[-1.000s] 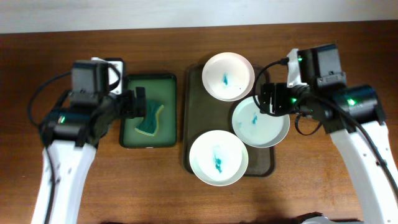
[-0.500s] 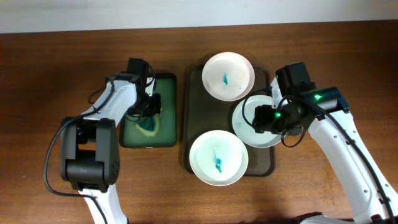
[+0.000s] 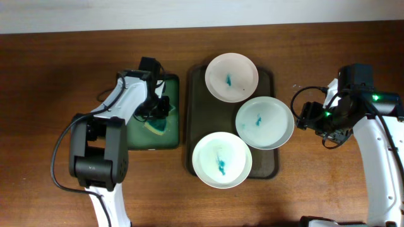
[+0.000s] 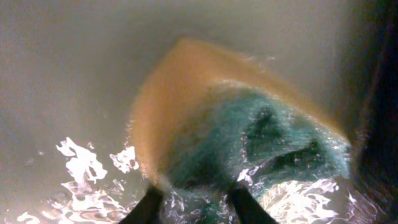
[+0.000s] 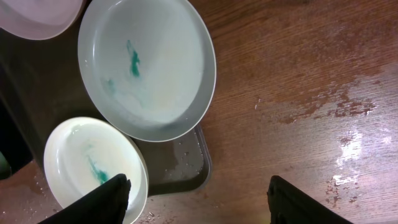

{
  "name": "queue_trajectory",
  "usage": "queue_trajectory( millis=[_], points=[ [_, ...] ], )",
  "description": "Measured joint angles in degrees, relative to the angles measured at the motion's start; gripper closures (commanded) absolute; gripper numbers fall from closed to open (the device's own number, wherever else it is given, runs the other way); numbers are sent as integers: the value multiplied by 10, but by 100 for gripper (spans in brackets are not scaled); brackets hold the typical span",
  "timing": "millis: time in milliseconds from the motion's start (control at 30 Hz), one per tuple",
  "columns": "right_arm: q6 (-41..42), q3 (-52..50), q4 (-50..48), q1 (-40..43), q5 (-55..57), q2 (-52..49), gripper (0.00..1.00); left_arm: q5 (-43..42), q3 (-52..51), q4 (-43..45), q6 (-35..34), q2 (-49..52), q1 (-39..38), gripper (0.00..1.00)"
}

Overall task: Clean dirty plates on tray and stack at the side
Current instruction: 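Grasp the green sponge with the left gripper, right plate with right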

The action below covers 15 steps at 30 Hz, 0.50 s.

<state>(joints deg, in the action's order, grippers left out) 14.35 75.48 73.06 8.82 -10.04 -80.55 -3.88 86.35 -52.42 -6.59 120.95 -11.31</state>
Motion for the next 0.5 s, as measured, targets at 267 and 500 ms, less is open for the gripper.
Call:
queue_trajectory(
  millis=[267, 500],
  points=[
    [0, 0, 0, 0, 0, -2, 27, 6, 192, -192, 23, 7, -13, 42],
    [-1, 0, -4, 0, 9, -3, 23, 8, 22, -72, 18, 3, -30, 100]
  ],
)
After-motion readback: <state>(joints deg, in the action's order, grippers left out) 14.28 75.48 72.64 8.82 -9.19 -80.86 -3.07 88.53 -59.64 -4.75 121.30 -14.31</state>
